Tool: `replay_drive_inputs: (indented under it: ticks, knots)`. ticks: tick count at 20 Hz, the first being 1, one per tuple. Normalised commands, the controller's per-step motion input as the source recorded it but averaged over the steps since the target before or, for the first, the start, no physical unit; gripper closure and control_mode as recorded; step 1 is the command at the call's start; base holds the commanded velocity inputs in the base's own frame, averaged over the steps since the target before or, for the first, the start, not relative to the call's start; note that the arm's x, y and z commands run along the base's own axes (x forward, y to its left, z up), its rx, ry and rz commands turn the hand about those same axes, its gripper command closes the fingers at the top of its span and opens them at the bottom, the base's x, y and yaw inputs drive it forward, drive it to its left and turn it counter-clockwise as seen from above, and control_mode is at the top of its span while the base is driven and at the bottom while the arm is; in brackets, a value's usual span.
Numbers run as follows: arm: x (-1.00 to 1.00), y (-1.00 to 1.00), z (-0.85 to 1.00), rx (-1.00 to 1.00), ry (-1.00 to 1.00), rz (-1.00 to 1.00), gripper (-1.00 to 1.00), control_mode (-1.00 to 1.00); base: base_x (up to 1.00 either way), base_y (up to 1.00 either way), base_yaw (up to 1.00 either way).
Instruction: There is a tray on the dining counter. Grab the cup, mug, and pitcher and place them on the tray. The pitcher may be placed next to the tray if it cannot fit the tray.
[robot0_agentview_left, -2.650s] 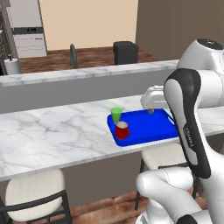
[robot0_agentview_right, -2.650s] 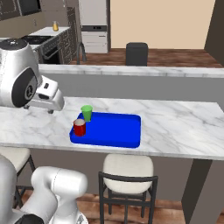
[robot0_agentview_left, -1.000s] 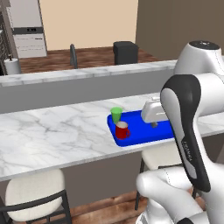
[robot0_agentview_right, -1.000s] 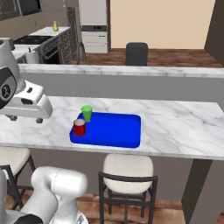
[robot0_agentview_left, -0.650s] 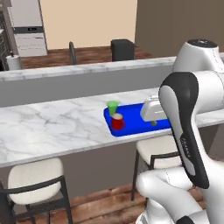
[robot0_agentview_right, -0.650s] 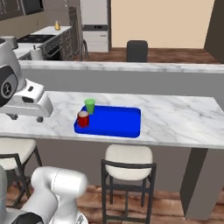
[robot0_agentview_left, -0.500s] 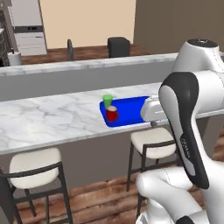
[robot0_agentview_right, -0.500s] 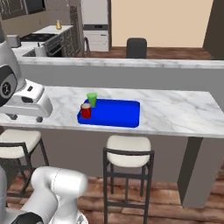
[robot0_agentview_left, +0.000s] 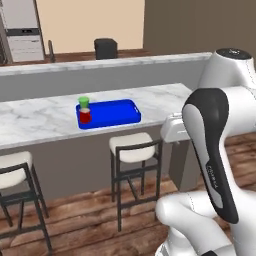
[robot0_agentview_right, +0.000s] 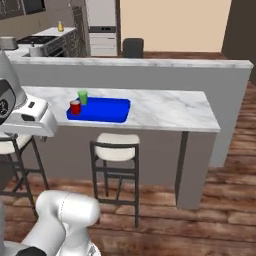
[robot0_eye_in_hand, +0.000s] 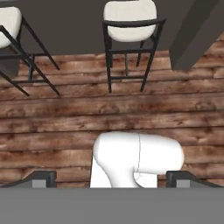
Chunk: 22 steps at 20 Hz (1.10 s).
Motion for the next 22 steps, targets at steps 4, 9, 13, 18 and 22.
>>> replay_drive_inputs:
  ticks: [4,9,13,18,22]
  knots:
    - [0.00,0.00,0.00,0.00,0.00,0.00,-1.00,1.00,-0.03,-1.00,-0.08]
    - [0.00,0.00,0.00,0.00,0.00,0.00,-1.00,1.00,0.00,-1.00,-0.07]
    - [0.00,0.00,0.00,0.00,0.00,0.00,-1.00,1.00,0.00,-1.00,-0.04]
    - [0.00,0.00,0.00,0.00,0.00,0.00,-1.00,1.00,0.00,-1.00,-0.03]
    - [0.00,0.00,0.00,0.00,0.00,0.00,-1.00,1.00,0.00,-1.00,-0.04]
